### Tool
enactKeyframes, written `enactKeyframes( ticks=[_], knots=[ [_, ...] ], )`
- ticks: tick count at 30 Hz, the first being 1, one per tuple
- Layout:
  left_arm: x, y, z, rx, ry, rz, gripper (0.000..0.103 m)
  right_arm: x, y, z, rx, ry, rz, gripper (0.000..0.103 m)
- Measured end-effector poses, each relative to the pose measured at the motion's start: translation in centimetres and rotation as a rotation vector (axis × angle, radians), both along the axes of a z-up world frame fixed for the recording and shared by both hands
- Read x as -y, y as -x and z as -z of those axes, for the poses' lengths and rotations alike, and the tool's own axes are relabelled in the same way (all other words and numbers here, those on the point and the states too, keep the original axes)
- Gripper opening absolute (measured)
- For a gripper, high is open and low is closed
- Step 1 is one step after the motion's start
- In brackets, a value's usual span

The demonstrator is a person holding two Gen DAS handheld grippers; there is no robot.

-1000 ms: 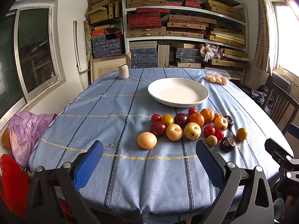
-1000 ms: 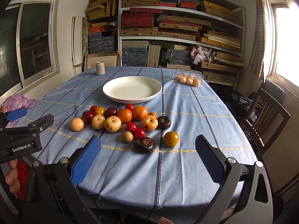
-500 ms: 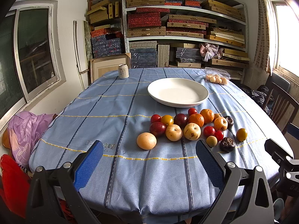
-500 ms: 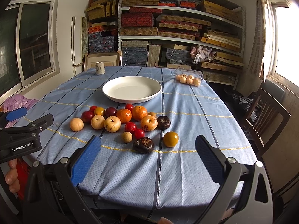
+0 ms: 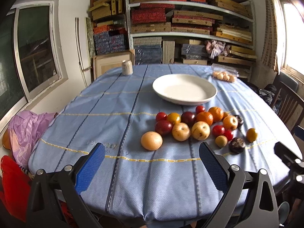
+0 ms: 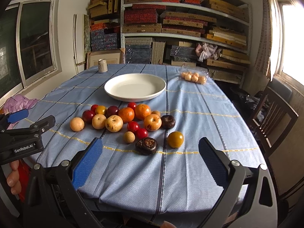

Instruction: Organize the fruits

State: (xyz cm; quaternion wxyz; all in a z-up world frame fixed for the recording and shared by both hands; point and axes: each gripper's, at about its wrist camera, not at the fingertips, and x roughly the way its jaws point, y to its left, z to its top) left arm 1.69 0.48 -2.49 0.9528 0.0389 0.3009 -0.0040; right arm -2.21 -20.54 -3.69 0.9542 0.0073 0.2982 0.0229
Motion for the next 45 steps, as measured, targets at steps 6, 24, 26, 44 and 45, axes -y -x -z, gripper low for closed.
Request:
enactKeyframes(
  ticks=[6, 24, 26, 44, 45],
  knots=[
    [-1.2, -3.7, 4.1, -0.127, -0.007, -0.001, 0.099, 1.8, -2.0, 1.6, -0.063, -0.04, 0.008, 0.099],
    [-0.5, -11.2, 7.8, -0.24, -0.031, -0.005, 0.048, 5.2, -7.1, 5.4, -0.139, -0.114, -0.04, 0.099],
    [-0.6, -11.3, 7.8, -0.233, -0.027, -0.002, 0.047, 5.3, -7.6, 5.7, -0.153, -0.11, -0.041, 0.099],
    [-1.4, -11.2, 7.5, -0.191, 0.02, 0.002, 0.046, 6.7, -13.2, 8.9, -0.246, -0.044, 0.002, 0.065],
    [-1.4, -11.2, 7.5, -0.191, 0.022, 0.003, 0.046, 6.5, -13.6, 9.1, -0.253, -0.039, -0.004, 0.06]
  ],
)
